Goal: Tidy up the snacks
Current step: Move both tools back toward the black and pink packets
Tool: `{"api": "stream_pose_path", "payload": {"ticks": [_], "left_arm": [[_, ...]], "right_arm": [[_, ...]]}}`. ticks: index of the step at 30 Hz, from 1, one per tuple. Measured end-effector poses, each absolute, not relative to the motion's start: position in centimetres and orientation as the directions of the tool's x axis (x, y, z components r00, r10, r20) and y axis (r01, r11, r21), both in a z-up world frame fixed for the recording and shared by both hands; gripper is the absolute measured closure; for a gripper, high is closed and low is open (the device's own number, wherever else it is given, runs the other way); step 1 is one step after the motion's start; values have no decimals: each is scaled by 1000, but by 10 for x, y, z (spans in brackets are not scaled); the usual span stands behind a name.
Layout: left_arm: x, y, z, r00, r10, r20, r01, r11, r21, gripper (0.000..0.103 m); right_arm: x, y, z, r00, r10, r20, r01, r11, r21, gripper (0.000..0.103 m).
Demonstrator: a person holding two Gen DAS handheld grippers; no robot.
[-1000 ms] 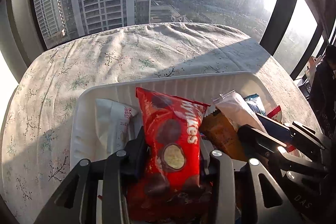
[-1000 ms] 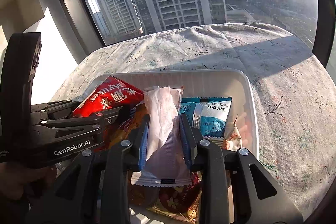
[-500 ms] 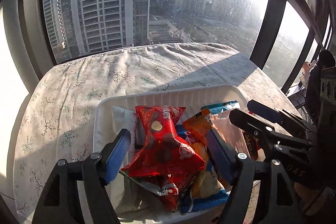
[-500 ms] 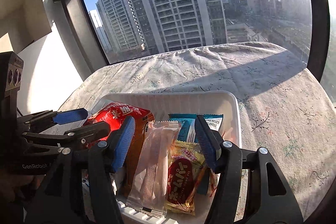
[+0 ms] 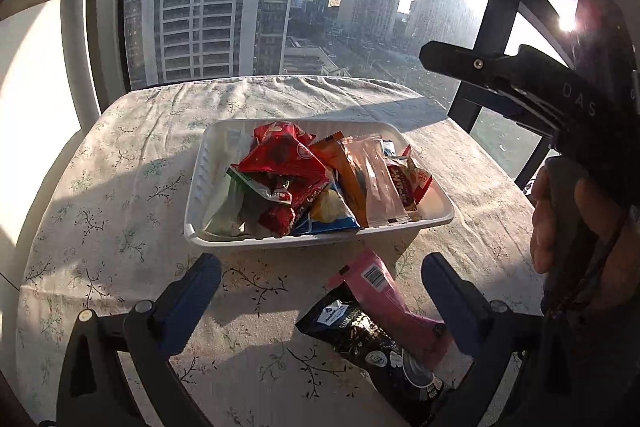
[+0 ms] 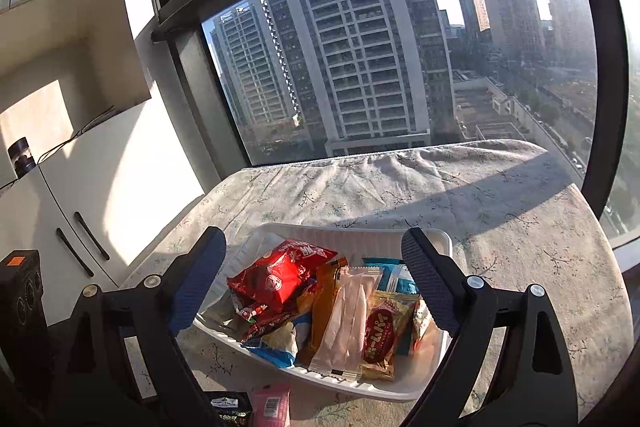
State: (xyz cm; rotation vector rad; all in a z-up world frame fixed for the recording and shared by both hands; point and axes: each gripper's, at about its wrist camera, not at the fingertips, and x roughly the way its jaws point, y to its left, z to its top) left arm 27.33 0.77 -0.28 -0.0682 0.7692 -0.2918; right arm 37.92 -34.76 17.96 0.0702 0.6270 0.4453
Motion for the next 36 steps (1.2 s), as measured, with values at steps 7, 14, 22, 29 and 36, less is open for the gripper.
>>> {"api": "stream_pose_path", "payload": {"ticks": [7, 14, 22, 29, 36], "left_arm": [[241, -12, -35, 626, -292, -723, 209, 956, -205, 1], [229, -40, -57, 612, -245, -752, 201, 968, -152, 11], [232, -41, -70, 581, -235, -779, 191, 970, -150, 40], [232, -33, -68, 616, -140, -776, 176, 984, -38, 39], [244, -35, -74, 587, -140, -797, 181, 983, -39, 25]], "right_arm": [[295, -360, 185, 702, 388, -597, -425, 901, 86, 13], [213, -413, 159, 706, 401, -583, -358, 913, 196, 13], [183, -451, 128, 683, 411, -605, -308, 912, 272, 13], [189, -452, 118, 674, 406, -618, -291, 914, 282, 13], [193, -444, 112, 659, 408, -632, -296, 913, 280, 13]]}}
